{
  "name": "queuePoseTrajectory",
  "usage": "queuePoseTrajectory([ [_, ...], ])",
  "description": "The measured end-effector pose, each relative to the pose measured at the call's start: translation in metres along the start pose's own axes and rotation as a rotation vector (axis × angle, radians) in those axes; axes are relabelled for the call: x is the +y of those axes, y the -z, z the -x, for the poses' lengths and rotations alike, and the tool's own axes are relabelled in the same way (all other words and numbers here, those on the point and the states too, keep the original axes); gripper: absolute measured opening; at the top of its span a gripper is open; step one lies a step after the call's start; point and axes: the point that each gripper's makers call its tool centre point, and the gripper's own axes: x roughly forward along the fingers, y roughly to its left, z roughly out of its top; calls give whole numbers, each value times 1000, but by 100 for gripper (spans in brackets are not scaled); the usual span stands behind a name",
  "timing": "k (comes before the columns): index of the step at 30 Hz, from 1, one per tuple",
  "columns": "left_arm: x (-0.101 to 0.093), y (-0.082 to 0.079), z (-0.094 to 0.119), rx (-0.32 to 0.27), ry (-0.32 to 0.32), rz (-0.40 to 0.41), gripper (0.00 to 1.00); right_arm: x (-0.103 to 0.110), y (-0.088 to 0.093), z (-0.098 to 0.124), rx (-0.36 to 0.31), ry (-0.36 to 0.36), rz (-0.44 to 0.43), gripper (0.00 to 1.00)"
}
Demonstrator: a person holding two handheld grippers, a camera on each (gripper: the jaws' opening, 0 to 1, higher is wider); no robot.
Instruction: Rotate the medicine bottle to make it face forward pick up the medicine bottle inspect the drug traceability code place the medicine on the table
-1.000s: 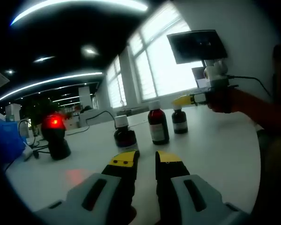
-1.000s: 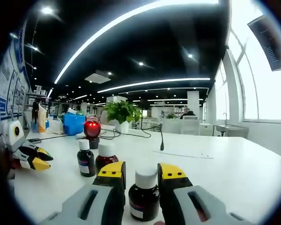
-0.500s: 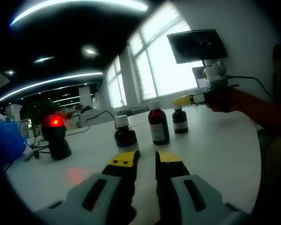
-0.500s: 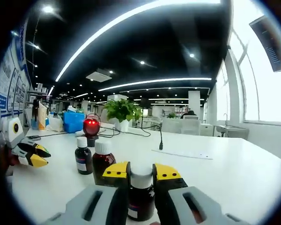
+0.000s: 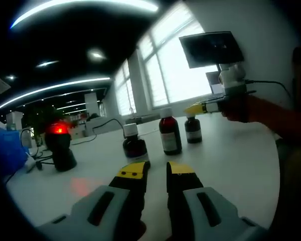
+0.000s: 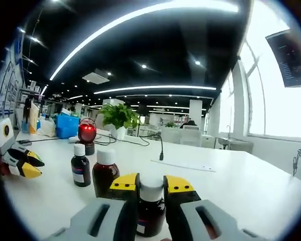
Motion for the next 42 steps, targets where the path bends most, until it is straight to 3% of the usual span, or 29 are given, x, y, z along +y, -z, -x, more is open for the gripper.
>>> queuePoseTrajectory([
  [22, 0, 0, 0, -1, 3, 2, 8, -5, 0, 4, 26, 186, 66, 15],
  [37, 0, 0, 0, -2, 4, 2, 8, -8, 0, 9, 24, 189, 36, 17],
  [42, 0, 0, 0, -2, 4, 2, 8, -8, -1, 12, 21, 138, 15, 19],
])
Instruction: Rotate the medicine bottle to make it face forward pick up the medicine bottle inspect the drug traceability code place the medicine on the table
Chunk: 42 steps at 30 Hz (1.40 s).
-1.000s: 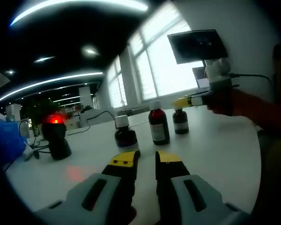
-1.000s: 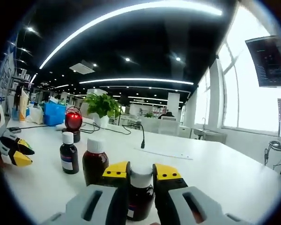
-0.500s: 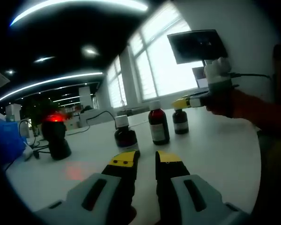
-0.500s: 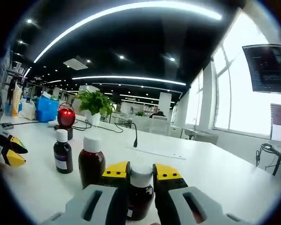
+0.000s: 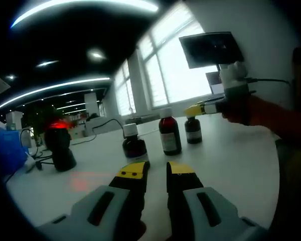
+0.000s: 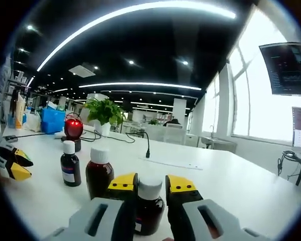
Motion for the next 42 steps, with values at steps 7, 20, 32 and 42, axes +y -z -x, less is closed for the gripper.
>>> queuePoseTrajectory([
  [7, 0, 0, 0, 0, 0, -2, 8, 5, 0, -1, -8, -120, -54, 20],
  [20, -1, 0, 0, 1, 0, -3, 8, 6, -3, -10, -6, -252, -100, 21],
  [32, -1, 0, 0, 3, 0, -4, 8, 8, 2, -16, 9, -320, -57, 20],
  [42, -1, 0, 0, 2, 2, -4, 8, 12, 5, -16, 30, -337, -66, 16],
])
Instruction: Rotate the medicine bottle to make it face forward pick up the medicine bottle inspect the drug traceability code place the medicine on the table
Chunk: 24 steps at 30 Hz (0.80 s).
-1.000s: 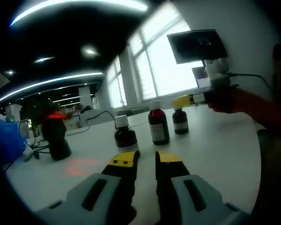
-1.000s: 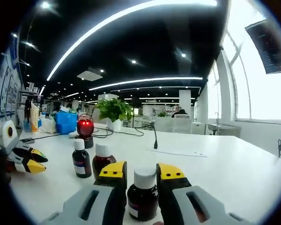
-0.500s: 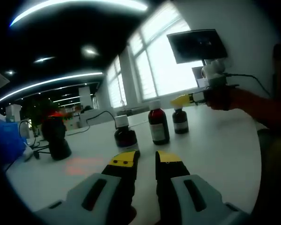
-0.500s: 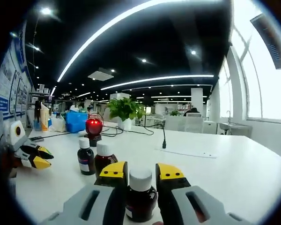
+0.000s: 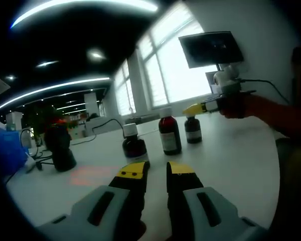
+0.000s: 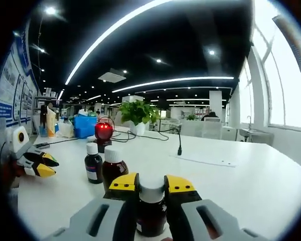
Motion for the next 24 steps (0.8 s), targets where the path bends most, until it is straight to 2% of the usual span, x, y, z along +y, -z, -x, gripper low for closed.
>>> queuePoseTrajectory([
  [11, 0, 0, 0, 0, 0, -2, 8, 1, 0, 1, -7, 32, 29, 16],
  [18, 0, 0, 0, 0, -1, -4, 8, 1, 0, 0, 13, 81, 55, 16],
  [24, 0, 0, 0, 1, 0, -4, 8, 2, 1, 1, 10, 133, 36, 16],
])
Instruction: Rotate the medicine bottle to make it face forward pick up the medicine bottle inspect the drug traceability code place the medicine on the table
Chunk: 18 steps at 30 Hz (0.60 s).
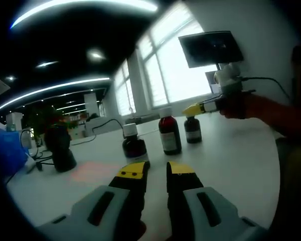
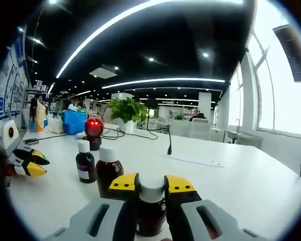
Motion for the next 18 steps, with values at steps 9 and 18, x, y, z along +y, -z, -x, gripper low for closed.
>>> queuePoseTrajectory([
  [9, 0, 0, 0, 1, -1, -1, 8, -4, 0, 2, -7, 82, 4, 16],
  [18, 0, 0, 0, 1, -2, 0, 8, -6, 0, 6, -8, 166, -2, 16],
])
